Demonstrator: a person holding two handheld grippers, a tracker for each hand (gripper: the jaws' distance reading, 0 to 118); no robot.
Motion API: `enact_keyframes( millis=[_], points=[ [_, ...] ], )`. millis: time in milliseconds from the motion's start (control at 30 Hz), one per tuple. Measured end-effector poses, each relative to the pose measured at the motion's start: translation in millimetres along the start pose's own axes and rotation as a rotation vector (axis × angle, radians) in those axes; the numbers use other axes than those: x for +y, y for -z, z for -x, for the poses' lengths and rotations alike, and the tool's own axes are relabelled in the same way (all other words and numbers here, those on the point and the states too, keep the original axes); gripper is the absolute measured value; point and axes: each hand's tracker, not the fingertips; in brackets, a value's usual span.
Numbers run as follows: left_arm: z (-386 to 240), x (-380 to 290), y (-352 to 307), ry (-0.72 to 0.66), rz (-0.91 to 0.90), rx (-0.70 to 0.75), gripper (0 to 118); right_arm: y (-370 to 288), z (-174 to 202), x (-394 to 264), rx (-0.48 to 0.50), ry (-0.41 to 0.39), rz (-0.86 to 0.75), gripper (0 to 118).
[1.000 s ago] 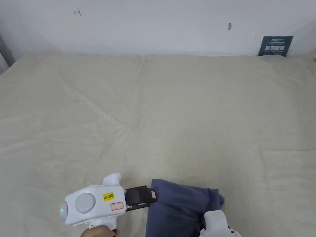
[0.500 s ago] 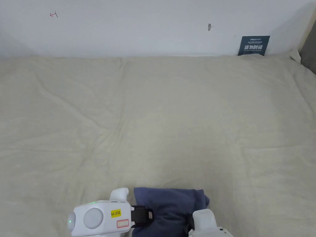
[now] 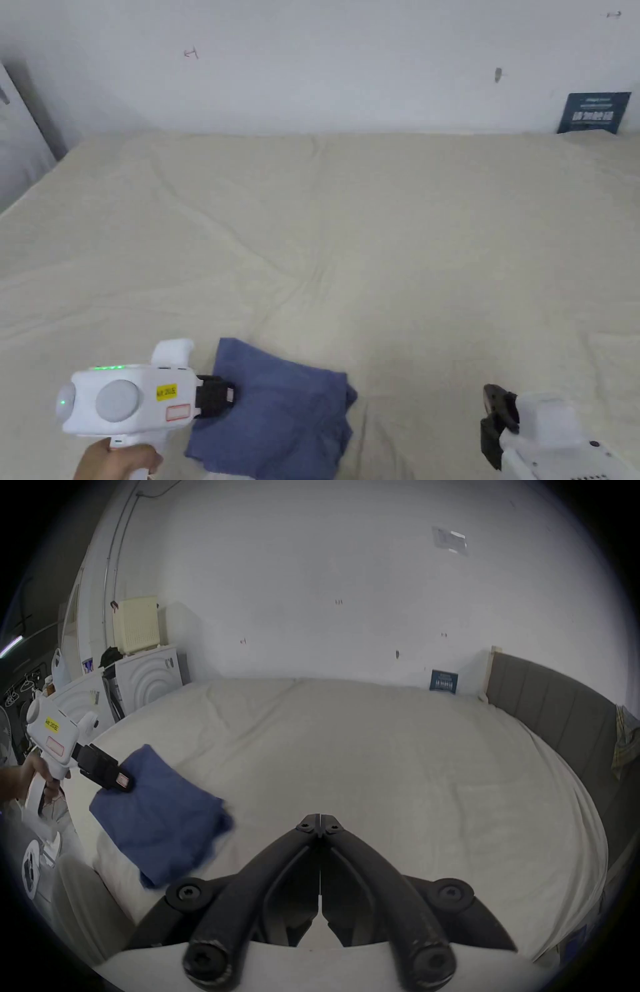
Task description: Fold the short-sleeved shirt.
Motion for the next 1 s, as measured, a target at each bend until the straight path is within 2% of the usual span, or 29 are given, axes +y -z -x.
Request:
enact_keyframes(
  millis=[233, 333, 433, 500, 533, 633, 767, 1000],
  points=[
    [151, 36, -49, -0.082, 0.009, 0.311, 18, 21, 29, 27, 0.018, -0.009, -0.037, 0],
    [192, 41, -64, -0.123, 0.036, 0.427, 18, 32, 39, 32, 0.02, -0.012, -0.038, 0],
    [222, 42, -74, -0.23, 0.039, 0.471, 18, 42, 43, 35, 0.02, -0.007, -0.033, 0],
    [225, 41, -72, -0.262, 0.043, 0.397, 20, 46, 43, 36, 0.018, 0.003, -0.023, 0],
    [222, 42, -71, -0.262, 0.045, 0.399, 34, 48, 43, 37, 0.016, 0.009, -0.019, 0],
    [210, 44, -66, -0.267, 0.059, 0.416, 85, 49, 40, 38, 0.012, 0.015, -0.012, 0],
    [181, 52, -76, -0.178, -0.037, 0.518, 88, 39, 32, 47, -0.001, 0.028, -0.037, 0],
    [108, 73, -125, -0.108, -0.246, 0.497, 88, 6, 12, 80, -0.011, 0.034, -0.136, 0]
  ],
)
